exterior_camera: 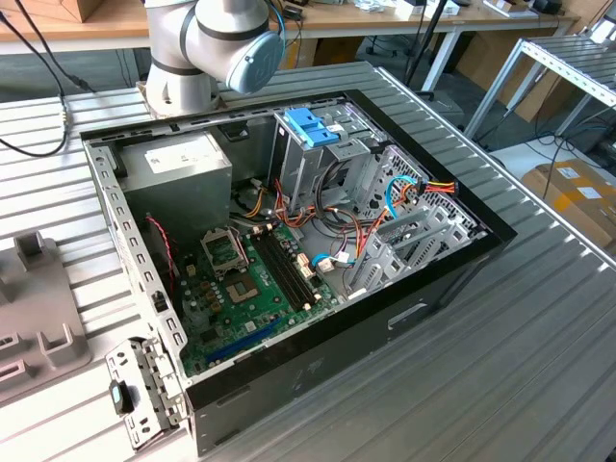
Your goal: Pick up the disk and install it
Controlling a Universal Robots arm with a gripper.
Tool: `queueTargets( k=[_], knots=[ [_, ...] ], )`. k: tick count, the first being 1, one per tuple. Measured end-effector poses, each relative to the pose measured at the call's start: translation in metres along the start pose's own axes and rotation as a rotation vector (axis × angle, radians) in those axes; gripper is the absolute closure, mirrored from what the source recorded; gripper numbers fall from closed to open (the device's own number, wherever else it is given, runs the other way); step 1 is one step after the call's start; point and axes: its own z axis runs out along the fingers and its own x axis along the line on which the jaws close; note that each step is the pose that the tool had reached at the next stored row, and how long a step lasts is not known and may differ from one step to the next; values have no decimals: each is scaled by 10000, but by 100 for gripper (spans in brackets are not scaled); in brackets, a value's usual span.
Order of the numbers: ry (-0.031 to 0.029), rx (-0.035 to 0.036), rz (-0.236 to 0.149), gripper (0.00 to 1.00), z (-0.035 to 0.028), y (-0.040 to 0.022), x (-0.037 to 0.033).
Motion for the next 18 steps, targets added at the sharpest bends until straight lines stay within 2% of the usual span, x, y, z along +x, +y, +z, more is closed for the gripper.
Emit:
queueTargets(
  k=[18],
  knots=[
    [-18, 0, 0, 63, -80, -6, -4]
  ],
)
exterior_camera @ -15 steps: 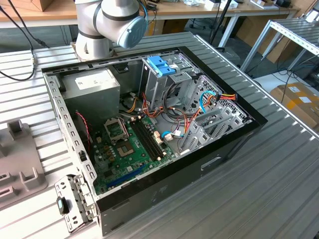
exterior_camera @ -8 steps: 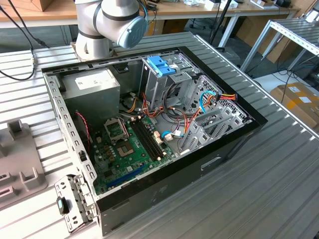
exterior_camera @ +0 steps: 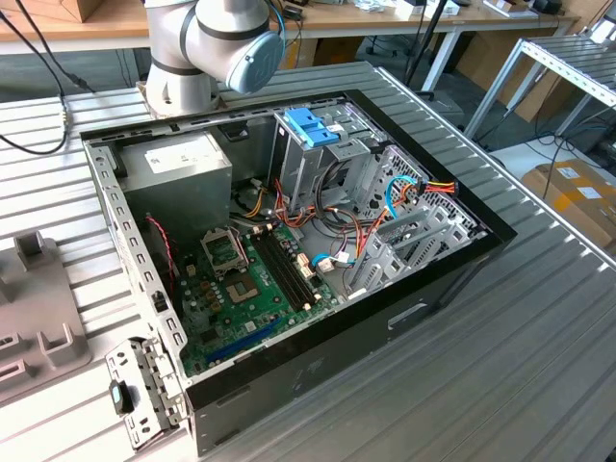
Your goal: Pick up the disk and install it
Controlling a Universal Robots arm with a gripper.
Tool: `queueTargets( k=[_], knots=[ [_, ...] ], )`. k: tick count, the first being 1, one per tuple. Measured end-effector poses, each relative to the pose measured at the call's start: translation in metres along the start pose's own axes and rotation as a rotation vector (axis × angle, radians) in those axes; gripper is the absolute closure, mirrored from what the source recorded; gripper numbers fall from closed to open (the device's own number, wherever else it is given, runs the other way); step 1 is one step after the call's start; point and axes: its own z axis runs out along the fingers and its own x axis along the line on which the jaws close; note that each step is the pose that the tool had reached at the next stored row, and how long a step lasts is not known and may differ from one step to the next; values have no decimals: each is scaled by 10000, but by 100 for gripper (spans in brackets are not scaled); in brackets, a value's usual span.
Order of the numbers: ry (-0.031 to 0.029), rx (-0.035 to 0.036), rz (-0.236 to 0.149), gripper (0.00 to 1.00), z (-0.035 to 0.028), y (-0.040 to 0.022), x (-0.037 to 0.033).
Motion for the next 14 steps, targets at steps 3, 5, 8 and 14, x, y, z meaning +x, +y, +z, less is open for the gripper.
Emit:
queueTargets(
  k=[3, 5, 8, 14],
  knots=[
    [-2, 0, -1, 63, -20, -1, -1],
    [-4, 0, -1, 63, -31, -1, -1],
    [-5, 0, -1, 63, -48, -1, -2],
    [-9, 1, -1, 63, -88, -2, -4]
  ],
)
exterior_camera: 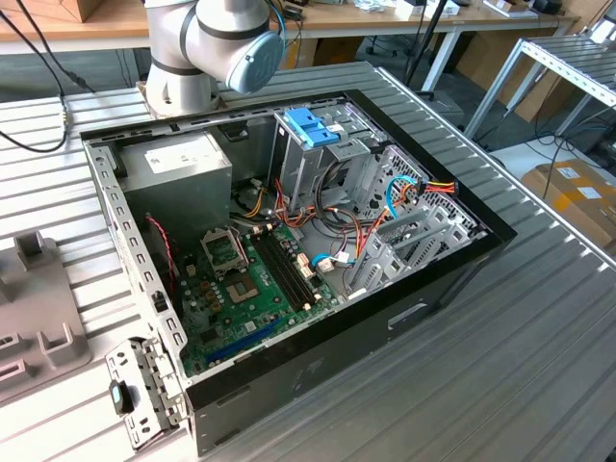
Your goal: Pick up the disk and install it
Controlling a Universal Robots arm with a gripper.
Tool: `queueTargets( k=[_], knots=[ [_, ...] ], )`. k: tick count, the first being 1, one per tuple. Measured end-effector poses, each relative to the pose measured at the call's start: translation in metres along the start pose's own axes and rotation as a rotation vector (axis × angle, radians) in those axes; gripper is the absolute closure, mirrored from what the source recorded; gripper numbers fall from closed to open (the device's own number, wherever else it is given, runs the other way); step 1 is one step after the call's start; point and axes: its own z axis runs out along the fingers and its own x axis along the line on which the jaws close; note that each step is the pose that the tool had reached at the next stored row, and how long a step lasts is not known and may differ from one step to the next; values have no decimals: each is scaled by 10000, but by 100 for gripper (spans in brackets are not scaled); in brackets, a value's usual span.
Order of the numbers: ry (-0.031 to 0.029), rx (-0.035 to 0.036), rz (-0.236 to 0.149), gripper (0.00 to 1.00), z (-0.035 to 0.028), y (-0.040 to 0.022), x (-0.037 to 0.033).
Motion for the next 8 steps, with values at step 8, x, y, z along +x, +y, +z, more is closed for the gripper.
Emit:
queueTargets(
  k=[8],
  knots=[
    [-2, -1, 0, 63, -58, -1, -3]
  ],
)
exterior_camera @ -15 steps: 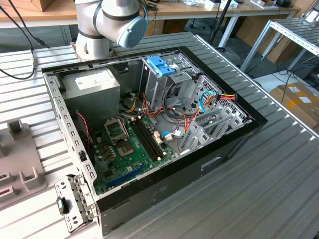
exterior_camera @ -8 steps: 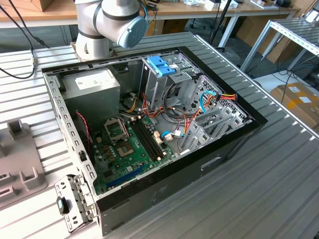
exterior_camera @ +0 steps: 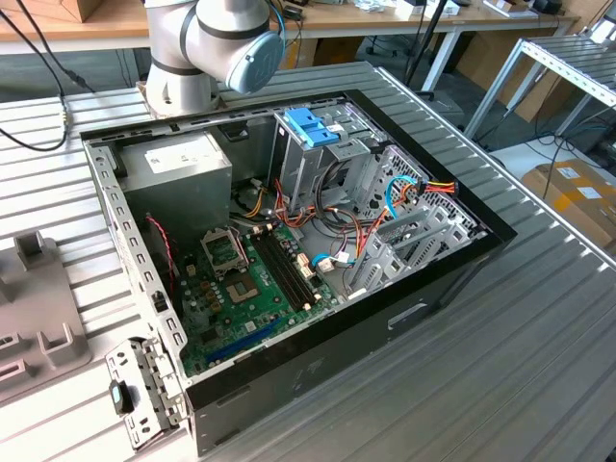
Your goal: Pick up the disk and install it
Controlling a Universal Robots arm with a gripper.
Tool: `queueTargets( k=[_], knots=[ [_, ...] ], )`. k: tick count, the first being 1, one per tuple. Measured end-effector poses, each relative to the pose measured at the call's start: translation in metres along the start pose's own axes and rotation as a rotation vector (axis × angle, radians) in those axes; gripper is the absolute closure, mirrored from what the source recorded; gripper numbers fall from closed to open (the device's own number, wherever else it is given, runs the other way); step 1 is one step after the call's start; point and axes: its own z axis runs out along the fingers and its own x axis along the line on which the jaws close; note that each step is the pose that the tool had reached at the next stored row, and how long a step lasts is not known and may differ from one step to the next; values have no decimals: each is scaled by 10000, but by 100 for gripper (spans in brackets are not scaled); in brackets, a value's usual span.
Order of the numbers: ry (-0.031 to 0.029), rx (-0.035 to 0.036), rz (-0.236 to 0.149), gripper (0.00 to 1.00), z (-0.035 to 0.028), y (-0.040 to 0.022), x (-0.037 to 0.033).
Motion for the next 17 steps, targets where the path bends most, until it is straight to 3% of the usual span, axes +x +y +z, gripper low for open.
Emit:
queueTargets(
  k=[17],
  knots=[
    [-6, 0, 0, 63, -125, -2, -7]
  ],
)
